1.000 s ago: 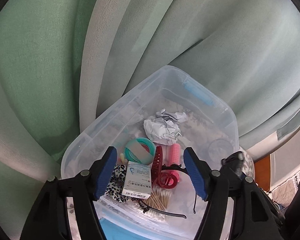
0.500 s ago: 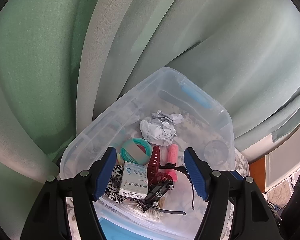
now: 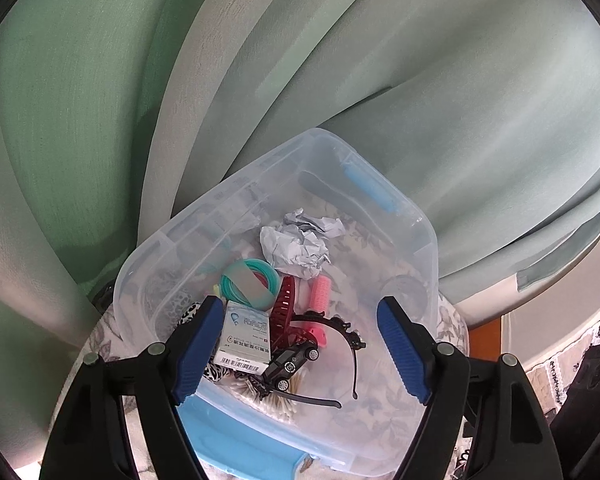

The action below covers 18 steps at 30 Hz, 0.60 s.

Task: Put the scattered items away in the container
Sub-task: 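Move both tools back from the box toward the brown tape roll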

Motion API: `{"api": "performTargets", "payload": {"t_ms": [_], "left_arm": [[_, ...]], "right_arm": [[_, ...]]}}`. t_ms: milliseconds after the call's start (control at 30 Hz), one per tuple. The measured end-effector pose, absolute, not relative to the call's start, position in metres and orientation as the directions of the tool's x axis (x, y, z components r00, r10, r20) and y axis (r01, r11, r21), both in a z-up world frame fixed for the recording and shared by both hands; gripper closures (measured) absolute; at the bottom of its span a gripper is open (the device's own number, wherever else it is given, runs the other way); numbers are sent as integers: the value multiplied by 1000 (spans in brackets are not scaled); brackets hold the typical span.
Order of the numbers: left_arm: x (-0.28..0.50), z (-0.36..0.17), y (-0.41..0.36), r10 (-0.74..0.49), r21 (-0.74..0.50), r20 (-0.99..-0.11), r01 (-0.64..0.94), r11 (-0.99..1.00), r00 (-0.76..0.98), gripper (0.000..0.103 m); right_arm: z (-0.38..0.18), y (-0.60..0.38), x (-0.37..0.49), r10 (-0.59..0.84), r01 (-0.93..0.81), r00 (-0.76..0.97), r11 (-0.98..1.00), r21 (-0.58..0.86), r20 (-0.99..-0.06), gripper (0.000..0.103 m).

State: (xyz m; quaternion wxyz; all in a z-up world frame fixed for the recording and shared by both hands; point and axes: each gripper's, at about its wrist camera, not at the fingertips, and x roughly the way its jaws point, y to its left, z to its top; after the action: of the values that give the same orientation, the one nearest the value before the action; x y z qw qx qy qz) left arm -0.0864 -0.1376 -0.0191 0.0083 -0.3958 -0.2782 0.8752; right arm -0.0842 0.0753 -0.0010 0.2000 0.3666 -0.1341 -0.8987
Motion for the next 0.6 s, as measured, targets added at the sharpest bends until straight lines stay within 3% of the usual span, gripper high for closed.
{"api": "performTargets", "payload": {"t_ms": [600], "left_arm": [[-54,33,-71,199,-355,-643,59,-933,-739,23]], "right_arm": [[32,136,-32,-414,201,-767,-880,430,-491,3]]}}
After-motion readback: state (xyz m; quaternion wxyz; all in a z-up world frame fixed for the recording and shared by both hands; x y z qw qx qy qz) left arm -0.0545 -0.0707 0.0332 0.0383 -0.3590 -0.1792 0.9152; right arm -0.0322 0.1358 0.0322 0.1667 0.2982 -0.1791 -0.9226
